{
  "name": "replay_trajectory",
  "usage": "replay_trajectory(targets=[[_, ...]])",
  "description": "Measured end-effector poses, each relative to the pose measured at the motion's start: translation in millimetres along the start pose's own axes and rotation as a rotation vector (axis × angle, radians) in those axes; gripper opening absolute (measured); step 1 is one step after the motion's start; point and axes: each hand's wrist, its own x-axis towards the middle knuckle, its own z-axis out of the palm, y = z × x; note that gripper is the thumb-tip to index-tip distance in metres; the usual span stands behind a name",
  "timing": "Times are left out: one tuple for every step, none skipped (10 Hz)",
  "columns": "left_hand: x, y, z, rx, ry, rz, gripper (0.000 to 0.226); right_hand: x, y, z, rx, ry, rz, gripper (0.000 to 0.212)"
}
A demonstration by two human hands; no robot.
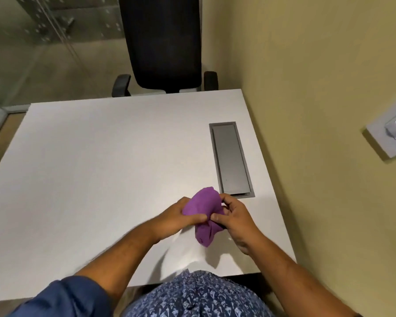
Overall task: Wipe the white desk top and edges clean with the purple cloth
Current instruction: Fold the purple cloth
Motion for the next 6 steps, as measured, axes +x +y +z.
replay_trajectory(targets=[[12.8, -6.7, 1.8, -0.038, -0.149, -0.120, 0.048, 0.3, 11.1, -16.5, -0.142, -0.131, 0.068, 0.086], [21.7, -5.9, 1.4, -0.109, -0.150, -0.142, 0.033, 3.6, 15.2, -28.4, -0.229, -0.198, 0.077, 0.081], [38.4, -8.7, 14.1, -0.257, 0.134, -0.191, 0.033, 17.8, 25.4, -36.9, -0.326, 0.027, 0.049, 0.056], [49.1, -18.0, 23.5, -0.226, 0.310, -0.194, 0.044, 35.6, 39.9, -36.5, -0.251, 0.123, 0.106, 0.058], [59.5, -45.5, 33.6, 0.097, 0.276, -0.160, 0.069, 59.6, 65.4, -33.3, -0.375, 0.167, 0.111, 0.065], [65.1, -63.9, 38.5, 0.390, 0.133, -0.146, 0.088, 70.0, 80.8, -40.6, -0.676, 0.122, 0.057, 0.055]])
